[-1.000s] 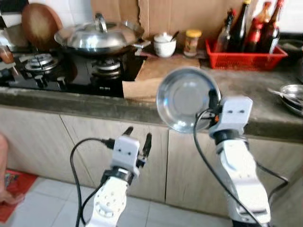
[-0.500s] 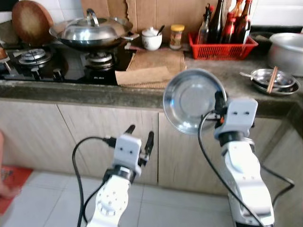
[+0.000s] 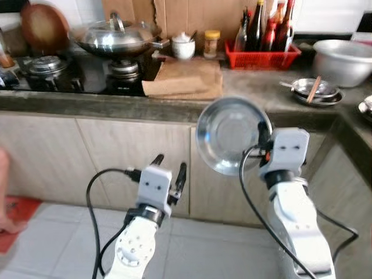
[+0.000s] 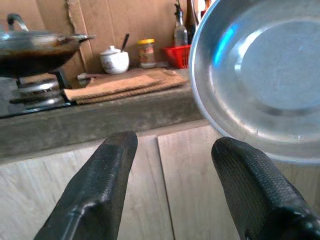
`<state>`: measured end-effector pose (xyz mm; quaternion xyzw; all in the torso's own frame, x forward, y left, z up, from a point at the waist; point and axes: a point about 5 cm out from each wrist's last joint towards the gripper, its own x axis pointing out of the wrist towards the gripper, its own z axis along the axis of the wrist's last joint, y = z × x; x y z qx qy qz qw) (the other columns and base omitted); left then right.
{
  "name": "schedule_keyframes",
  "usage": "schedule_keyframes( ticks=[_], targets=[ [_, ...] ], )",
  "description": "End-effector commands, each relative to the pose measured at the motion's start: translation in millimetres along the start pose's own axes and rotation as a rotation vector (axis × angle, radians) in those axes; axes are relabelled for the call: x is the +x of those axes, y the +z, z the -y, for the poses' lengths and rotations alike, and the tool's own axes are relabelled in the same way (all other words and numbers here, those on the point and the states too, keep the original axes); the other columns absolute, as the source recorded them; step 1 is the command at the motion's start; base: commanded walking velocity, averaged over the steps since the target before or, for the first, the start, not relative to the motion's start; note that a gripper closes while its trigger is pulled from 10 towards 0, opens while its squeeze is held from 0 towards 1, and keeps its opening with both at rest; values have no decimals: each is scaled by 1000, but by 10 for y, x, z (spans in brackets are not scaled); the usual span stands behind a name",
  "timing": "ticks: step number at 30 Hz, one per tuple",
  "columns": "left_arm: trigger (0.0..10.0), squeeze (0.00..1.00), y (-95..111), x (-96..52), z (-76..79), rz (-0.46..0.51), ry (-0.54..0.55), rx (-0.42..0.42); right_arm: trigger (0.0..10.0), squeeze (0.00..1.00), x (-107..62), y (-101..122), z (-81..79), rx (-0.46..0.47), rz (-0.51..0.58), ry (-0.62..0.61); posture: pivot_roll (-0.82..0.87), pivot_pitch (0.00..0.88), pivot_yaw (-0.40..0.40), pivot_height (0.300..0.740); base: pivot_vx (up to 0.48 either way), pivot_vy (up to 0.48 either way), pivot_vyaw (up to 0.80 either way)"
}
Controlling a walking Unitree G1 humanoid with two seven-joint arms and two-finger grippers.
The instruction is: Kitchen organization
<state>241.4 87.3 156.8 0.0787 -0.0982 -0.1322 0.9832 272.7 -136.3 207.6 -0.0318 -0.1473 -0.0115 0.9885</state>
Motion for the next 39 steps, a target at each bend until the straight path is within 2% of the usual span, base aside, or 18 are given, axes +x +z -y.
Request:
schedule_keyframes(
  ticks=[1,10,20,24,34,39],
  targets=[
    [10000,0,4,0,11,-4,-6,-6,10000,0,-28,61,-6,0,28,10,97,63,-8,740,0,0,0],
    [10000,0,-3,1,14,-9,-8,-9,10000,0,-84,-13,-27,15,-11,18,98,64,-11,740,0,29,-67],
    [10000,0,-1,-2,15,-5,-9,-13,10000,0,-93,-28,-32,19,-17,21,97,62,-9,740,0,403,-800],
    [10000,0,0,-3,15,-7,-12,-12,10000,0,-94,-30,-36,22,-19,20,98,61,-7,740,0,67,-800],
    [10000,0,-7,7,19,-8,-19,-15,10000,0,-91,-28,-39,22,-17,19,98,52,-8,740,0,442,-800],
    [10000,0,-2,7,21,-3,-22,-11,10000,0,-89,-27,-39,21,-17,20,96,51,-7,740,0,0,-800]
  ],
)
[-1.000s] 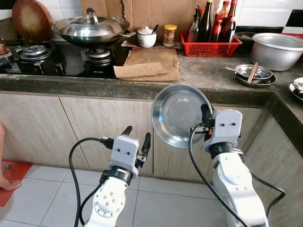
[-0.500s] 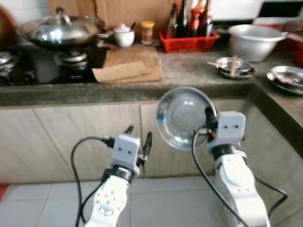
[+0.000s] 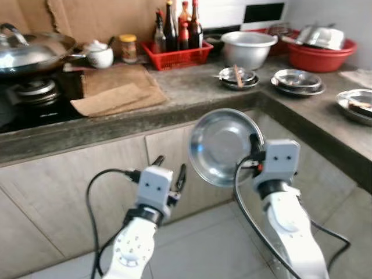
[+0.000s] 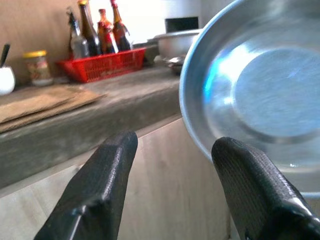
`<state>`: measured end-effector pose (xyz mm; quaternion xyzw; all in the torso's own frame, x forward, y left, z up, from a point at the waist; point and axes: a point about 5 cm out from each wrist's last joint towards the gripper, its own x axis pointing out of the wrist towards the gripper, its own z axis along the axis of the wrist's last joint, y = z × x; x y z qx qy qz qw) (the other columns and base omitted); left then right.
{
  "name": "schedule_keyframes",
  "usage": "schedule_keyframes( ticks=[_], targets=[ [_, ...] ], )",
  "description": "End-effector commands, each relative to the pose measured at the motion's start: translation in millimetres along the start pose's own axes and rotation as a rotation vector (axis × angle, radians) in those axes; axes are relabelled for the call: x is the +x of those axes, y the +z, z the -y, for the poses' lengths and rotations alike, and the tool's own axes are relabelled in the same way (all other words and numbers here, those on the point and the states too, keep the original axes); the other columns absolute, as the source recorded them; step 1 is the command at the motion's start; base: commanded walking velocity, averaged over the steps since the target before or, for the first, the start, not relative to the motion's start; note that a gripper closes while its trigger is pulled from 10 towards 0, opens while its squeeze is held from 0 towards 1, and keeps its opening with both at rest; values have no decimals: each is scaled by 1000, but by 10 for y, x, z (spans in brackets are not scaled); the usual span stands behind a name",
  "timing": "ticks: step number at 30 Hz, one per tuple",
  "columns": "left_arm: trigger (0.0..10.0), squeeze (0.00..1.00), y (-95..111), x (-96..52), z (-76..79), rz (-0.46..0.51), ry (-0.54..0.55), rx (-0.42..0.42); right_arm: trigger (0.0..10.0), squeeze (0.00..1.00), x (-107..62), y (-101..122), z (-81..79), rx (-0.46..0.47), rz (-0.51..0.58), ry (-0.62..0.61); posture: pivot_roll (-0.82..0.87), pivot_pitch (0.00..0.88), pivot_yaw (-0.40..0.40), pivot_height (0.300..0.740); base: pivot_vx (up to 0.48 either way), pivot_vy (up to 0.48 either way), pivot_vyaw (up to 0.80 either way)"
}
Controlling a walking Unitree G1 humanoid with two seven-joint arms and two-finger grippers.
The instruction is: Kitchen organization
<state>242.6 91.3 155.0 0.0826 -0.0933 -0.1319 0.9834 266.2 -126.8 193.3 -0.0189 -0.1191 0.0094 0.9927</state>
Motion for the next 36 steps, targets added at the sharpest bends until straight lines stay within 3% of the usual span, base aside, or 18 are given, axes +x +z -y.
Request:
schedule_keyframes(
  ticks=[1,10,16,28,36],
  targets=[
    [10000,0,24,10,60,8,-22,-18,10000,0,9,87,62,-11,39,-19,96,51,-7,740,0,0,-800],
    [10000,0,24,9,68,6,-30,-19,10000,0,1,84,59,-14,36,-23,94,46,-4,740,0,0,-800],
    [10000,0,12,9,78,-5,-36,-24,10000,0,-4,77,58,-12,32,-26,96,52,-4,740,0,416,-800],
    [10000,0,15,7,94,-8,-48,-29,10000,0,-20,45,63,-14,16,-33,97,59,-3,740,0,0,-800],
    [10000,0,16,10,100,-7,-53,-31,10000,0,-30,27,58,-15,6,-36,96,64,1,740,0,356,-800]
  ],
)
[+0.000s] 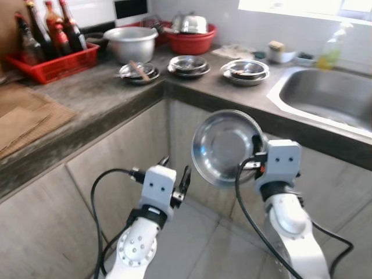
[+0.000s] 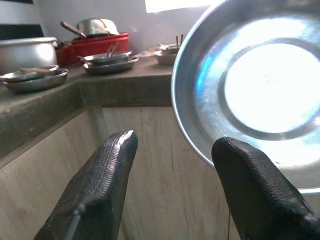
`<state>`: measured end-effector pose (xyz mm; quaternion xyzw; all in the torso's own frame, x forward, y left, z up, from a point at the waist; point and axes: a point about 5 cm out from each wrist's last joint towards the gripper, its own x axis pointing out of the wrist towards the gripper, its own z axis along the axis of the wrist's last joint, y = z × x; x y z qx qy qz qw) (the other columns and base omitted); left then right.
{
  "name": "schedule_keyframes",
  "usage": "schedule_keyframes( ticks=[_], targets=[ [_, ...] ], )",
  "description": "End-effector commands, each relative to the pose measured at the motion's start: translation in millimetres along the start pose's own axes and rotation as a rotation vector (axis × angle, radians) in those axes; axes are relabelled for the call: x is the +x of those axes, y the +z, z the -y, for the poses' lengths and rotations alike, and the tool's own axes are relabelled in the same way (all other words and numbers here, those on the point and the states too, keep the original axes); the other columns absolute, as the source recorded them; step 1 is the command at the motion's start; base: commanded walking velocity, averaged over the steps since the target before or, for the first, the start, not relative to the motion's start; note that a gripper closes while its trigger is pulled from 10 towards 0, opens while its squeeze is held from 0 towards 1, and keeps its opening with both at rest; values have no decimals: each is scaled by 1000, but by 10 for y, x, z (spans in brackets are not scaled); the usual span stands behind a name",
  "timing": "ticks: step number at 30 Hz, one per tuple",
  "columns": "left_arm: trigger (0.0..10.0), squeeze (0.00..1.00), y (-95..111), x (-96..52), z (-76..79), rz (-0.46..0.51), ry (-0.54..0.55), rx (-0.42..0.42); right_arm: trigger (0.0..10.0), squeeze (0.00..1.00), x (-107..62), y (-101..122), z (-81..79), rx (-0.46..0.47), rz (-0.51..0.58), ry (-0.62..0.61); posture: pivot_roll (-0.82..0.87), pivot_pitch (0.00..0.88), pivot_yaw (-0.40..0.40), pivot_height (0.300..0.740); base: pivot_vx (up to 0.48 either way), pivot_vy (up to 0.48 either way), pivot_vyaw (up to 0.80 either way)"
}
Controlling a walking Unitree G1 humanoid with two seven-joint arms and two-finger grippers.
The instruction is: Kitchen organization
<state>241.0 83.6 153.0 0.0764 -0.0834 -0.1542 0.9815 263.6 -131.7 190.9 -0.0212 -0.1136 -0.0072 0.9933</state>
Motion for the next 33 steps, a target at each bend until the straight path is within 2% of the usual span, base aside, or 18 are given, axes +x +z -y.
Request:
schedule_keyframes(
  ticks=[1,10,16,23,33],
  targets=[
    [10000,0,22,8,18,8,-8,-12,10000,0,2,45,10,-6,17,-5,96,64,1,740,0,0,-800],
    [10000,0,26,10,33,9,-26,8,10000,0,2,45,15,-8,16,-10,95,64,2,740,0,0,-800],
    [10000,0,25,17,31,10,-24,3,10000,0,5,49,13,-12,18,-10,92,66,4,740,44,-407,-800],
    [10000,0,22,22,13,9,-14,1,10000,0,7,52,12,-17,21,-10,92,67,4,740,0,0,-788],
    [10000,0,16,20,0,7,-4,3,10000,0,13,47,4,-29,17,-5,93,66,4,740,0,0,0]
  ],
)
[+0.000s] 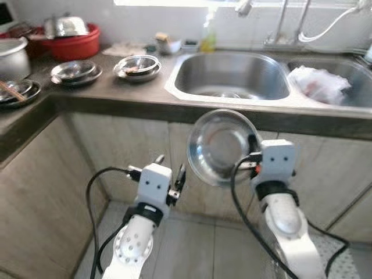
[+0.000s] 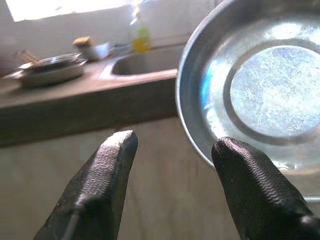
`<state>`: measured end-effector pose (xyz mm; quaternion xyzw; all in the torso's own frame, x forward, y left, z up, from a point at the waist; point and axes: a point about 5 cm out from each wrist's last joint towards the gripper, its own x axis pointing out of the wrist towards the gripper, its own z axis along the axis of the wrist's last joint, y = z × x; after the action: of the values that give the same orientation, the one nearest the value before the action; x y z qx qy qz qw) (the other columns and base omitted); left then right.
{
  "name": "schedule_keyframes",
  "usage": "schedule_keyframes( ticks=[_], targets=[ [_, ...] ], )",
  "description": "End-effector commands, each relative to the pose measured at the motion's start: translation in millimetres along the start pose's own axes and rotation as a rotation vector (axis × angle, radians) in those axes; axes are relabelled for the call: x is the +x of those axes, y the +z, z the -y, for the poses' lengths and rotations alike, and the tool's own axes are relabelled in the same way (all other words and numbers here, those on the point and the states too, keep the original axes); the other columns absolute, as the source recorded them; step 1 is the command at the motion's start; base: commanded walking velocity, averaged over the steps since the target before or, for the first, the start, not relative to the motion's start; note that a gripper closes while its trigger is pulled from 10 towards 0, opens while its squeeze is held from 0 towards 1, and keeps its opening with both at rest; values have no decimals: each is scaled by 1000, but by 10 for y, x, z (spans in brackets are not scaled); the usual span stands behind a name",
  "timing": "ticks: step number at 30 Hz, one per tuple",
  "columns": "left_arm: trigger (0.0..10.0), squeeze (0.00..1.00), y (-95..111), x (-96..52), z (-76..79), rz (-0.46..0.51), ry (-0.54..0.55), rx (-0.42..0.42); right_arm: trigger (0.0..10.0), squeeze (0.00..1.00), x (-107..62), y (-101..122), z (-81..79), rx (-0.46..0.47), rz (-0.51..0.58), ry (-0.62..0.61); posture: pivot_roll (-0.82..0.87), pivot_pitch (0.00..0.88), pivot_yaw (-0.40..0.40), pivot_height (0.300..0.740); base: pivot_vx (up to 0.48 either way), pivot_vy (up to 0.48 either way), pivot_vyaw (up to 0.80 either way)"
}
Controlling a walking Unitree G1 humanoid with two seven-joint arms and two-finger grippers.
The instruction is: Kitchen organization
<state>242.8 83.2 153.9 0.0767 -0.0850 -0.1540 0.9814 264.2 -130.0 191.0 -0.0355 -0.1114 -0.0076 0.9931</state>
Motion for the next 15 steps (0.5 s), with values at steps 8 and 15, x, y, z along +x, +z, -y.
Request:
schedule_keyframes(
  ticks=[8,15],
  targets=[
    [10000,0,31,1,5,14,-2,-3,10000,0,5,34,14,-1,13,-3,92,61,6,740,0,0,0],
    [10000,0,79,26,-18,36,13,1,10000,0,72,119,58,0,50,-19,94,57,3,740,0,0,0]
  ],
)
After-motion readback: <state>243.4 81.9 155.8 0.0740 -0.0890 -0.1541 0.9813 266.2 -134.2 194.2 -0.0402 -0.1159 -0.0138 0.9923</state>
